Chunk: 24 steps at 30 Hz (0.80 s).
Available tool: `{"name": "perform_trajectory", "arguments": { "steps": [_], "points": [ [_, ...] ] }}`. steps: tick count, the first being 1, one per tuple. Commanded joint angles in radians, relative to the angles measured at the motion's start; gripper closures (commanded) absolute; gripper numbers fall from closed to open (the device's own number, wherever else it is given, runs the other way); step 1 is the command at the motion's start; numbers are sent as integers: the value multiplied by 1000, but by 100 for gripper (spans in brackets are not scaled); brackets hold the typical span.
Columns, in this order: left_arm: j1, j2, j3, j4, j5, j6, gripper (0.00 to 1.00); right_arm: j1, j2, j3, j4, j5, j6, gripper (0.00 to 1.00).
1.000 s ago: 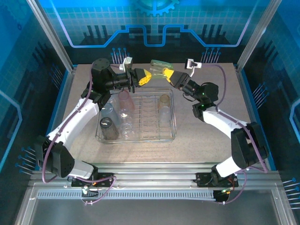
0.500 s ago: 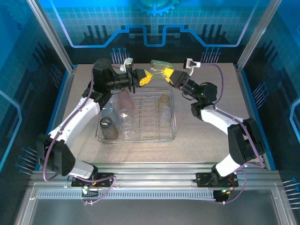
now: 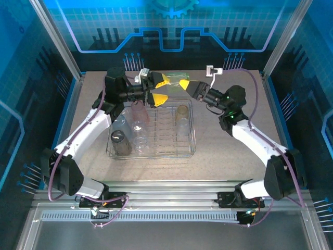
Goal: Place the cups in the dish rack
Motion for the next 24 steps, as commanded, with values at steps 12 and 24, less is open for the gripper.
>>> {"name": "perform_trajectory", "arguments": {
  "steps": [12, 24],
  "points": [
    [103, -139, 144, -852, -419, 569, 1, -68, -215, 174, -987, 66, -629, 59],
    [159, -273, 114, -1029, -743, 823, 1, 110, -194, 280, -1432, 276, -1119, 58]
  ]
}}
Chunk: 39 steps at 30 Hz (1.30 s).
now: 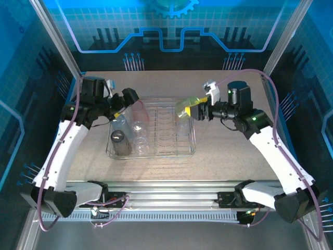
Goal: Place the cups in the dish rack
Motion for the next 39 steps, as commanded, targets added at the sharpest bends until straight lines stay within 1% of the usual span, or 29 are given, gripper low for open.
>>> {"name": "perform_trajectory", "arguments": {
  "steps": [1, 4, 8, 13, 19, 26, 30, 34, 39],
  "points": [
    [10, -40, 0, -88, -140, 123, 1, 79, 19, 35, -161, 118, -217, 58],
    [11, -59, -20, -91, -166, 152, 1, 145, 60, 38, -209, 199, -293, 58],
    [12, -71, -45, -84, -182, 176, 1, 214, 120, 27, -249, 268, -359, 60],
    [13, -71, -45, -87, -192, 200, 1, 258, 178, 20, -282, 336, -417, 60],
    [15, -67, -47, -91, -205, 196, 1, 284, 254, 31, -310, 380, -446, 60],
    [15, -72, -50, -97, -194, 192, 1, 293, 293, -22, -242, 408, -436, 61],
    [17, -68, -48, -104, -207, 182, 1, 295, 327, -30, -236, 422, -432, 59],
    [17, -53, -41, -114, -196, 173, 1, 298, 368, -32, -233, 448, -436, 59],
    [17, -48, -34, -114, -193, 176, 1, 299, 381, -67, -186, 456, -435, 58]
  ]
}}
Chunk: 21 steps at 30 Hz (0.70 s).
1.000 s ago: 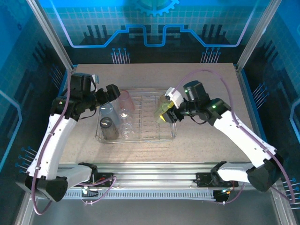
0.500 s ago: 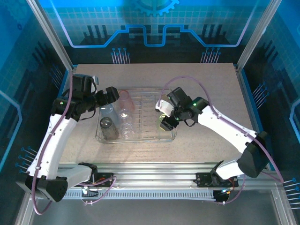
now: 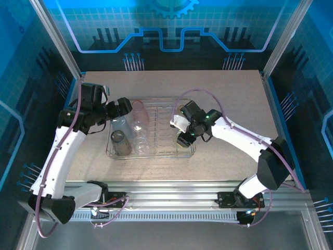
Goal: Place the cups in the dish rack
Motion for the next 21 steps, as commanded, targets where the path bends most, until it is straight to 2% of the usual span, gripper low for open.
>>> {"name": "perform_trajectory", "arguments": {
  "steps": [1, 8, 18, 21],
  "points": [
    [10, 4, 7, -17, -3, 7, 1, 14, 9, -36, 45, 9, -9, 58],
    [10, 8, 11, -19, 3, 11, 1, 14, 31, -87, 115, 9, 25, 56],
    [11, 6, 11, -30, -3, 21, 1, 14, 61, -101, 153, 47, 9, 41],
    [11, 3, 10, -34, -5, 23, 1, 14, 63, -102, 157, 58, 4, 34]
  ]
}}
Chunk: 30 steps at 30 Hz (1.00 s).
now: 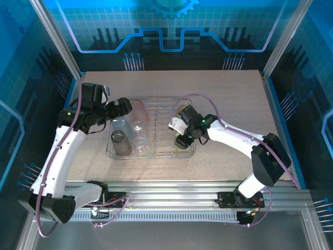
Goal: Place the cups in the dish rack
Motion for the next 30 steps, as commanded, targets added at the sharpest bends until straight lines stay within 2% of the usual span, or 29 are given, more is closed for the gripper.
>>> {"name": "perform_trajectory", "arguments": {
  "steps": [1, 5, 15, 23, 27, 30],
  "points": [
    [9, -2, 8, -35, -5, 23, 1, 8, 13, -21, -1, 24, -5, 32],
    [8, -2, 1, -33, -2, 21, 1, 13, -19, -46, 35, -10, -20, 28],
    [10, -6, -4, -31, -8, 29, 1, 21, -52, -31, 14, 10, -23, 24],
    [12, -28, -10, -16, -38, 70, 1, 23, -138, -20, 27, 31, 4, 22],
    [16, -51, -12, -10, -103, 115, 1, 23, -202, -20, 48, 65, 13, 22],
    [31, -65, -14, -26, -217, 101, 1, 18, -257, -32, 83, 104, 22, 21]
  ]
}}
